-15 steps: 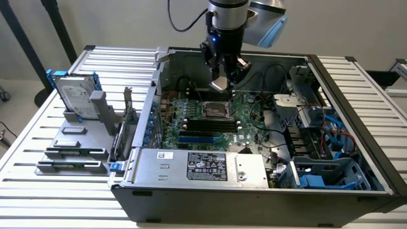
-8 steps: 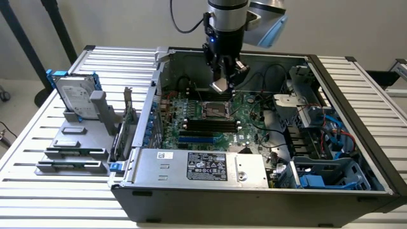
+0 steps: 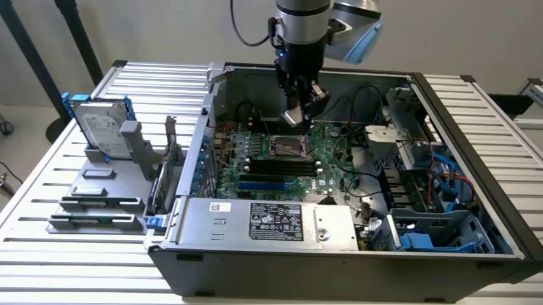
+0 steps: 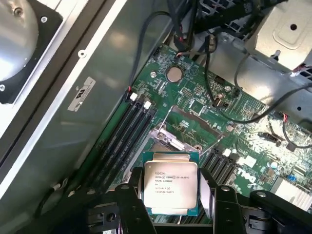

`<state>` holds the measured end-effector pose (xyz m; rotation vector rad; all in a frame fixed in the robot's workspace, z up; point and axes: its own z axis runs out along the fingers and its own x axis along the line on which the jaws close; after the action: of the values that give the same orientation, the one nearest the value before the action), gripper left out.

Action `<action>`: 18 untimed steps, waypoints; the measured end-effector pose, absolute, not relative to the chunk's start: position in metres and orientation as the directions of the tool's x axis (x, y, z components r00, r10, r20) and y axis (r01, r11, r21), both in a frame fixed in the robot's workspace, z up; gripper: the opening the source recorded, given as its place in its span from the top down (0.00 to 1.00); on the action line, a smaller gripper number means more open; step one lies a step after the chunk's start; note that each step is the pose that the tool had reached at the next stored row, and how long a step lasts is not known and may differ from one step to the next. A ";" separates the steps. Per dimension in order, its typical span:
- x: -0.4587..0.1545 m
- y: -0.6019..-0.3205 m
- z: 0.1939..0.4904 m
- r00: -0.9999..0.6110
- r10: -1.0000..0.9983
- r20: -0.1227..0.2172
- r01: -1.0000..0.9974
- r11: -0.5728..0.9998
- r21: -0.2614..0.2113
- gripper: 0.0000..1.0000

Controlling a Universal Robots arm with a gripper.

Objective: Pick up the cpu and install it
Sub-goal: 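Place the cpu into insertion slot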

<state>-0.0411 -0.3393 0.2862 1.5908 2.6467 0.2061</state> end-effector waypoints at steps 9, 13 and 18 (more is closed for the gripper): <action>-0.041 -0.339 0.282 -0.321 0.947 0.029 0.939 0.314 0.137 0.45; -0.041 -0.339 0.280 -0.251 0.968 0.029 0.960 0.245 0.136 0.45; -0.041 -0.339 0.279 -0.178 0.984 0.033 0.978 0.173 0.117 0.45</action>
<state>-0.0411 -0.3393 0.2792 1.9815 2.3665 0.1722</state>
